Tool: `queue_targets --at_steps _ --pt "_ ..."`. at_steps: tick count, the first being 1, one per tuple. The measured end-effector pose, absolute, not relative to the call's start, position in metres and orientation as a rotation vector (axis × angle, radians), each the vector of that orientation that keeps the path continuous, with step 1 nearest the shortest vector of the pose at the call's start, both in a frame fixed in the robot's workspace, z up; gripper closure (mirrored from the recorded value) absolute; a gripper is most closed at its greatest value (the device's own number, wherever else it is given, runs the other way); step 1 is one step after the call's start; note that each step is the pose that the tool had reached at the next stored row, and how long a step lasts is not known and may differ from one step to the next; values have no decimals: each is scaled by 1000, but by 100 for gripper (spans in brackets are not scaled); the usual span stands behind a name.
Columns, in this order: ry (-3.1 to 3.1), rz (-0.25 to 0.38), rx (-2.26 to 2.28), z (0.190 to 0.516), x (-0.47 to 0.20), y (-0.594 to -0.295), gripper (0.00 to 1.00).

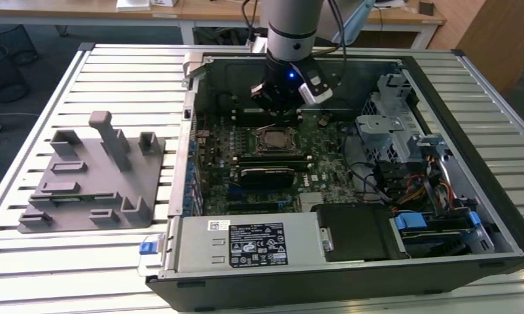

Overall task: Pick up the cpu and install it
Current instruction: 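Install the first cpu locking lever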

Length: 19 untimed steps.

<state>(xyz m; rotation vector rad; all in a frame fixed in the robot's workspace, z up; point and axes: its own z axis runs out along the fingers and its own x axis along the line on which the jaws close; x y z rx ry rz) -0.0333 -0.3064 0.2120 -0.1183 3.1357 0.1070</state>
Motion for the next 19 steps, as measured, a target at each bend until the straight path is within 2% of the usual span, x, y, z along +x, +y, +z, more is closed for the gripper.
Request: queue_targets --at_steps 19 --pt "3136 107 -118 200 -27 -306 89"
